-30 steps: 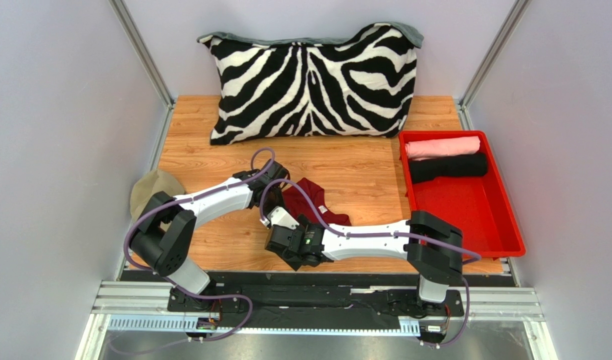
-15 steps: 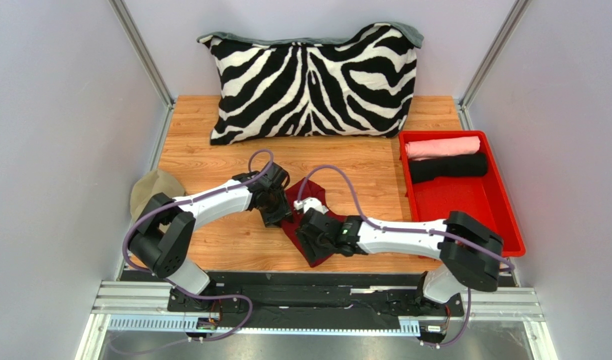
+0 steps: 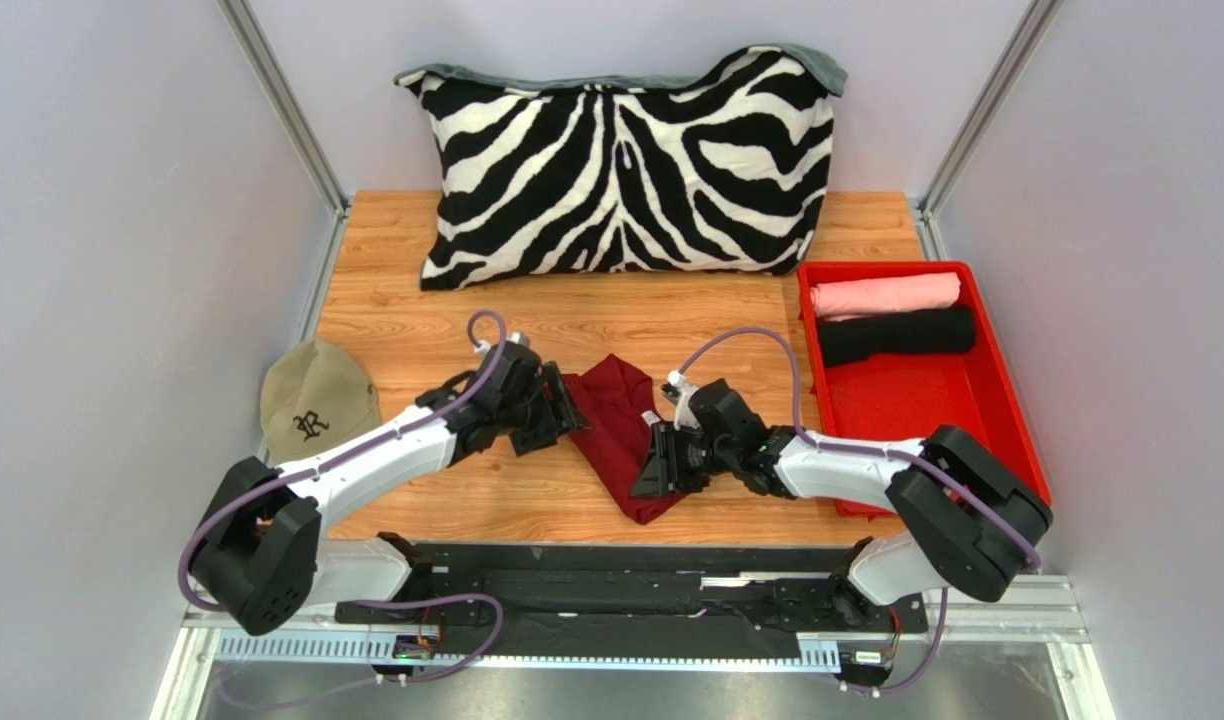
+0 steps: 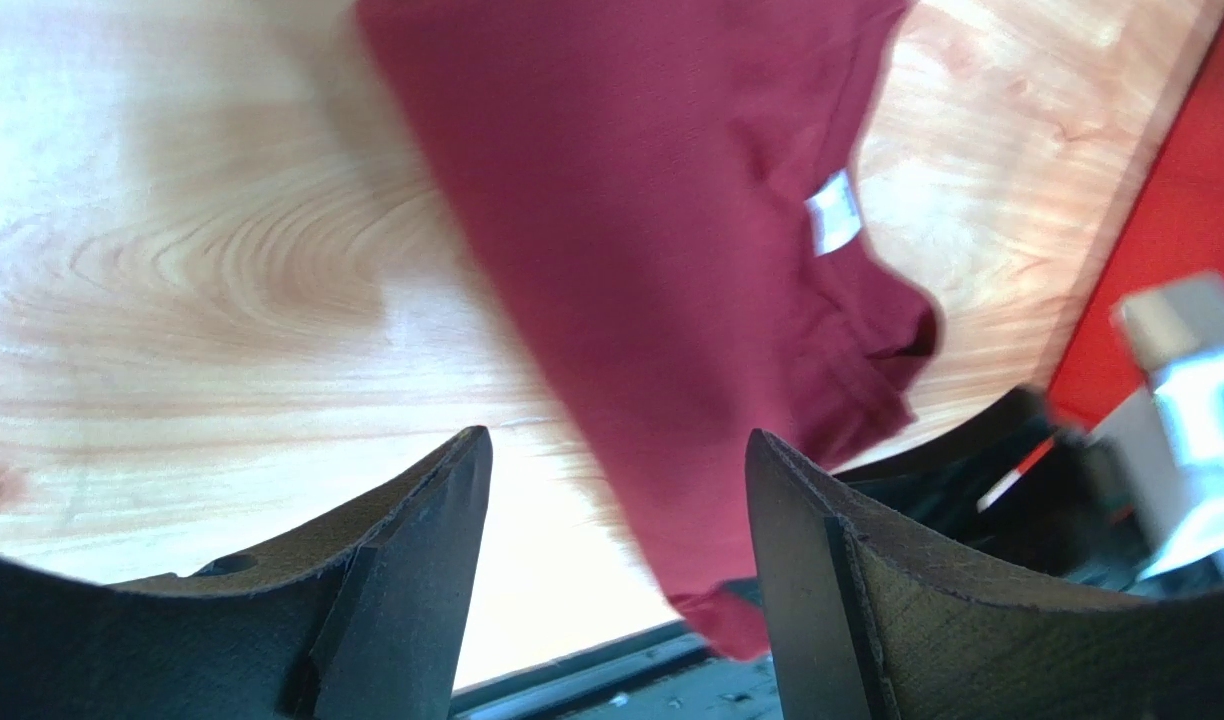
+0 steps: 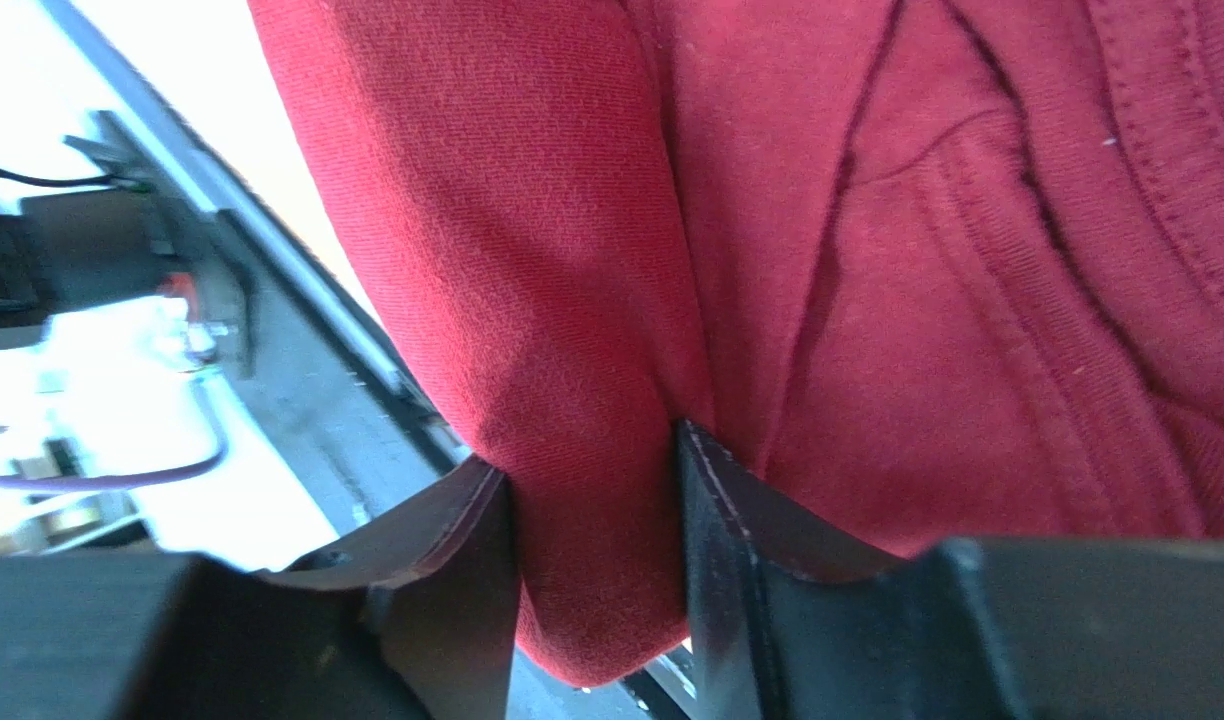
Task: Roll the t-shirts
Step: Roll the T-shirt to the center of the board.
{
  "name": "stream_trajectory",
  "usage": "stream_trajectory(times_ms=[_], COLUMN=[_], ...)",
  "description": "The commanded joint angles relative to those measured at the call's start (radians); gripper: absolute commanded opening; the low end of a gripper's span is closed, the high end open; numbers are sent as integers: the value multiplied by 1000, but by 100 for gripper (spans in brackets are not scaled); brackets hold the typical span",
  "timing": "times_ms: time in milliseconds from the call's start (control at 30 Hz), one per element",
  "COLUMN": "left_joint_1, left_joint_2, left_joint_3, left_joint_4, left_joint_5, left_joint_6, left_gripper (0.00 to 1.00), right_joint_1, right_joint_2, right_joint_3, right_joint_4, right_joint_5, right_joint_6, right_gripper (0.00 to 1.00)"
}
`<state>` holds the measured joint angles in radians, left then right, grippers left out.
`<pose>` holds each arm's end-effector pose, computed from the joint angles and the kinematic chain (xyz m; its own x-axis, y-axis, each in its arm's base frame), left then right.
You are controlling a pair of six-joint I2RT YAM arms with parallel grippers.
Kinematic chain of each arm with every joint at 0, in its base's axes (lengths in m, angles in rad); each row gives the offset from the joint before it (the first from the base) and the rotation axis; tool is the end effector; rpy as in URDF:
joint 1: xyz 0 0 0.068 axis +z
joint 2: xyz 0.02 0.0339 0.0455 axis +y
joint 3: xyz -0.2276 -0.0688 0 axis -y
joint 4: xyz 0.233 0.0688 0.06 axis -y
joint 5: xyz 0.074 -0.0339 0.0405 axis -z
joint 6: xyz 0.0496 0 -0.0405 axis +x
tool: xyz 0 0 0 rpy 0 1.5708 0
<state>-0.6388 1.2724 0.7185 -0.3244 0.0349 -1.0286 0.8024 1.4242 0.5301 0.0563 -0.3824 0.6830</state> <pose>0.2091 -0.1574 0.1644 -0.8446 -0.4391 -0.3065 -0.2126 0.8002 -0.5607 0.1672 0.1996 0.1054 -0.9312 -0.1209 -0.3440 -0.3261 0.6981 0.6374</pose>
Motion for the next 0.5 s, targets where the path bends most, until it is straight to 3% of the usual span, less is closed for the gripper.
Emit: stream_trajectory(times_ms=[0,167,300,467], left_joint_1=[4,5,5,4], left_joint_2=[-74,-77,-21,47], left_joint_3=[-160,-281,-324,-332], left_joint_4=[258,549,769,887], left_joint_5=[37,31,43,92], left_joint_6=[-51,-70,-88,-80], left_gripper=[71,75,78,78], right_joint_1=[-72,-129,-152,-172], right_joint_2=[54,130,160,180], right_joint_3=[-70,-127,-136,-150], right_joint_4=[209,350,369,375], right_joint_5=[-177,-263,-276,-286], right_joint_6=[96,158,167,159], right_gripper=[38,36,36,34])
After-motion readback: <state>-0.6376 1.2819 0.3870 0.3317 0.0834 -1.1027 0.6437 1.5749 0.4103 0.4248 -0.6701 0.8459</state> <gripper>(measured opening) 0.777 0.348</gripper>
